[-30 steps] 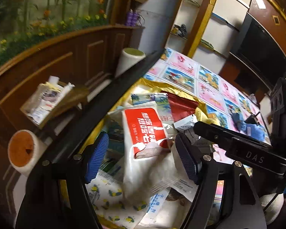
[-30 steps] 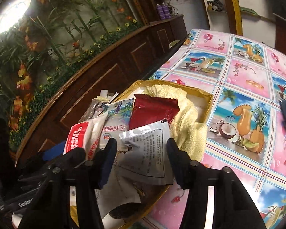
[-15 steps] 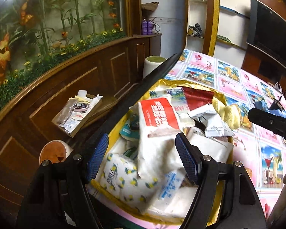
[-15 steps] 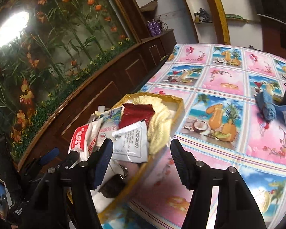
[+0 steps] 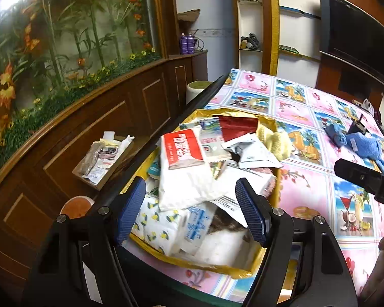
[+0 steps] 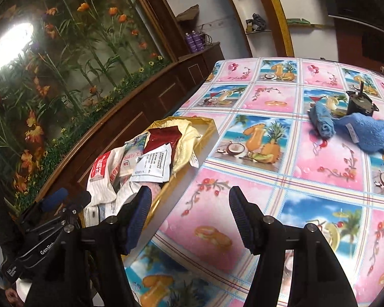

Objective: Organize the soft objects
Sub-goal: 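Move both tools back toward the blue towel and blue knit plush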

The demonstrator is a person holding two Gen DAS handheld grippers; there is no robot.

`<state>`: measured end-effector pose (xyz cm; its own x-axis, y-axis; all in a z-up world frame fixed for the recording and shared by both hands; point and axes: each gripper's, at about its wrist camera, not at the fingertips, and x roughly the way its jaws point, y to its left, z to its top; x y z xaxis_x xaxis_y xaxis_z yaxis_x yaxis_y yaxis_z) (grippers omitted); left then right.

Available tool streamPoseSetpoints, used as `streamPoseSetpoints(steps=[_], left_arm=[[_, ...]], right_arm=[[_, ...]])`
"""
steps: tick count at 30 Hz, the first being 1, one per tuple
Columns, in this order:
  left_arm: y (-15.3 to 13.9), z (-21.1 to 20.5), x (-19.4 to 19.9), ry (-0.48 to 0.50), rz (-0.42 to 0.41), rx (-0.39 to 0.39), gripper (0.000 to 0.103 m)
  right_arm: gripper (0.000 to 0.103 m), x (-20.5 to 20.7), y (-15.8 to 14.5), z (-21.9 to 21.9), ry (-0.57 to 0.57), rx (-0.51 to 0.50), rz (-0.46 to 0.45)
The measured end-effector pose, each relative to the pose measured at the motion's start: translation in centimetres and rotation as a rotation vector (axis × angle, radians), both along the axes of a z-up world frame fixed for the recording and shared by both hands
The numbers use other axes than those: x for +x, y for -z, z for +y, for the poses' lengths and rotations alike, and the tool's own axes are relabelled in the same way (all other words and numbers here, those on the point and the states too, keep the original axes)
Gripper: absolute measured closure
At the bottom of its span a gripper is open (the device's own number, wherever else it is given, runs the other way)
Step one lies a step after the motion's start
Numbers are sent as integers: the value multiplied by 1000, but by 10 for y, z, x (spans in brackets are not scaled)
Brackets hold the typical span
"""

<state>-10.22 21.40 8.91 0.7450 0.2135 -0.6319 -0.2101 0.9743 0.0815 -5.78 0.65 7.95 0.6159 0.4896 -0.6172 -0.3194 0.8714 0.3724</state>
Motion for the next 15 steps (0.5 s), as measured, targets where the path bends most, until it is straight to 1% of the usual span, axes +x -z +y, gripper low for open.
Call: streamPoseSetpoints(steps=[4,15], left_arm=[[-3,-11,-4,18,-1,30,29],[-1,-34,-8,61,19,65,30]], right_arm=[[40,-7,3,-9,8,-3,6],[40,-14,11,-46,71,-2,22]])
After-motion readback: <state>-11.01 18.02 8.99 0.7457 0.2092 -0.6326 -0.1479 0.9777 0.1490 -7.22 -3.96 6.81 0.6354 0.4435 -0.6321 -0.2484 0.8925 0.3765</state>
